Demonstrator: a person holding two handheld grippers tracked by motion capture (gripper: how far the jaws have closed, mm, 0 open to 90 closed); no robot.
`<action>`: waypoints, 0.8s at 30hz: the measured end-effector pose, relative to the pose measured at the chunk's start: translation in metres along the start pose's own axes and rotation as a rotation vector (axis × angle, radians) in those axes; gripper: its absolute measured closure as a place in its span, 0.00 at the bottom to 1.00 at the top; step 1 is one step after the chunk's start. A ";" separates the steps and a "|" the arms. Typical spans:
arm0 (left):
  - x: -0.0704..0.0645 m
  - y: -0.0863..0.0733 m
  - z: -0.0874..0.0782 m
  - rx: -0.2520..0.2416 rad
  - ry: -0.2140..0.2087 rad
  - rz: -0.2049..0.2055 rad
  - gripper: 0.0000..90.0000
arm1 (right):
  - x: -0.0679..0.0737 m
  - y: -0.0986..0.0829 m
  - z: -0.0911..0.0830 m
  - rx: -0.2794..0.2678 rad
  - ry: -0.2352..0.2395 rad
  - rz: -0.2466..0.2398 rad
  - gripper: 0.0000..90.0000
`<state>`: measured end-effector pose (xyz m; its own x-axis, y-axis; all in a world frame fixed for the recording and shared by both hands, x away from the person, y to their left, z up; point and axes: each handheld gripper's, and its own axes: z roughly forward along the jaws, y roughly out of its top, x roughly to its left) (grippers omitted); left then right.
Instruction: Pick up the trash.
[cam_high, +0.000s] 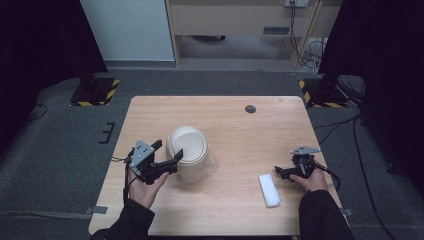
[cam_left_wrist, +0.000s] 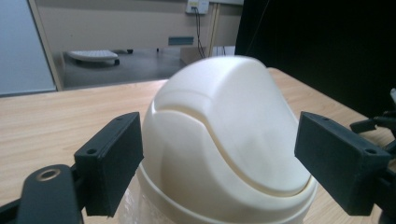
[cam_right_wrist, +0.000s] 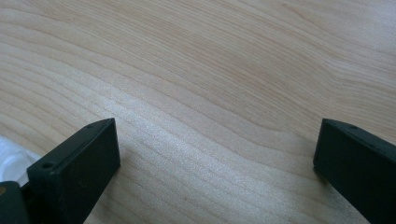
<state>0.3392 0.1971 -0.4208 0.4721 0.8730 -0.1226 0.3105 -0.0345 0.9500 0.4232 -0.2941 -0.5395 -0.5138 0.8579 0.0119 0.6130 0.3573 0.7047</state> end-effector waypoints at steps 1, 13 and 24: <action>0.000 -0.001 0.001 0.007 0.000 0.003 0.16 | 0.000 0.000 0.000 0.000 0.000 0.000 0.01; 0.002 -0.009 0.009 0.063 0.020 -0.008 0.15 | 0.000 0.000 0.000 0.000 0.000 0.000 0.01; 0.006 -0.011 0.014 0.099 0.043 -0.043 0.15 | 0.000 0.000 0.000 0.000 0.000 0.001 0.01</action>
<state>0.3505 0.1958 -0.4362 0.4216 0.8947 -0.1479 0.4106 -0.0429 0.9108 0.4231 -0.2939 -0.5395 -0.5128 0.8584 0.0124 0.6133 0.3562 0.7050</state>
